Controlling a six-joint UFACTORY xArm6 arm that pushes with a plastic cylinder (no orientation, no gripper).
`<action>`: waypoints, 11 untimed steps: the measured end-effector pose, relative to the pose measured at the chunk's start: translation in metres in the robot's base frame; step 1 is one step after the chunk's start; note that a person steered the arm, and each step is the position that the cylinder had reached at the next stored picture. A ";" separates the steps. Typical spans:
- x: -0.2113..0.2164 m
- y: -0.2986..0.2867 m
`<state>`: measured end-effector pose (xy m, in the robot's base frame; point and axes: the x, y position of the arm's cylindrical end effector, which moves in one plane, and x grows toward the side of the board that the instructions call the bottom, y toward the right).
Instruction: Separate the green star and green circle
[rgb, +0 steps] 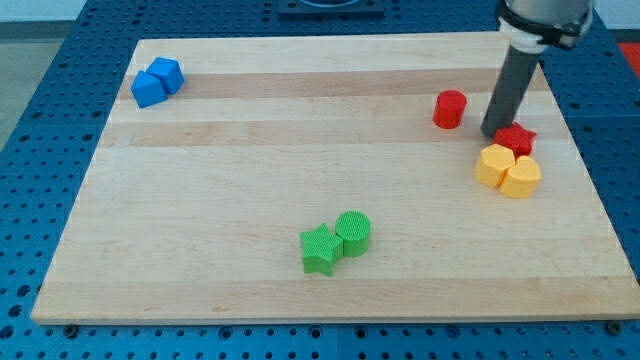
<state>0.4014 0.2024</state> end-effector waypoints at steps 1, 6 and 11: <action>0.002 0.000; -0.076 -0.099; 0.020 0.010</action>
<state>0.4211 0.2127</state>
